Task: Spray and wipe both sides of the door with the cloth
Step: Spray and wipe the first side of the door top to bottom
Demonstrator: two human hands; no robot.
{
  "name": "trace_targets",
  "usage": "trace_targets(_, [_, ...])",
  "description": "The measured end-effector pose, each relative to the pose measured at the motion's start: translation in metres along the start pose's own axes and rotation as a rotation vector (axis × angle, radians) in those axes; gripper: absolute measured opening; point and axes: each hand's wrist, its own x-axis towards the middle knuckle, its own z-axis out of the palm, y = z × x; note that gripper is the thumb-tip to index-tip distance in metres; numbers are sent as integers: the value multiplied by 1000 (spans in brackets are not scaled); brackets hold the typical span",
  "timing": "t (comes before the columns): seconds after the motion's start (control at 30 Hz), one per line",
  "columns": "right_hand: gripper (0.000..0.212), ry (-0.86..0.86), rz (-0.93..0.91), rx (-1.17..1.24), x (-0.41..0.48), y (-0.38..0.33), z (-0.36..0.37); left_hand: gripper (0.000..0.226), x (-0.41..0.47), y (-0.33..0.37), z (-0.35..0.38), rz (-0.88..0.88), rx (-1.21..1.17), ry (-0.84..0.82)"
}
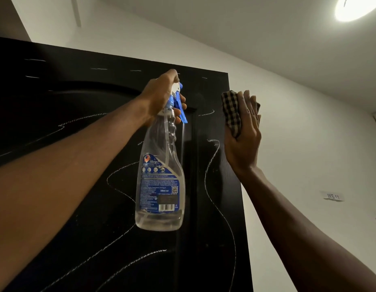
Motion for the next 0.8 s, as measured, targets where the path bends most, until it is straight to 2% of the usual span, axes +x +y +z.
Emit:
trace_targets(0.23, [60,27,-6,27,1,-3,7,31,4,4,-8,-1,-51,113])
trace_targets(0.47, [63,17,-12,38,2,-5,17,44,9,-3,-23,13,39,110])
trace_targets(0.67, [64,10,-18,50,0,-6,26,39,12,4,-36,12,60,187])
trace_targets(0.8, [64,-1,-28,70,0,-10,29,40,9,8,-46,37,80,167])
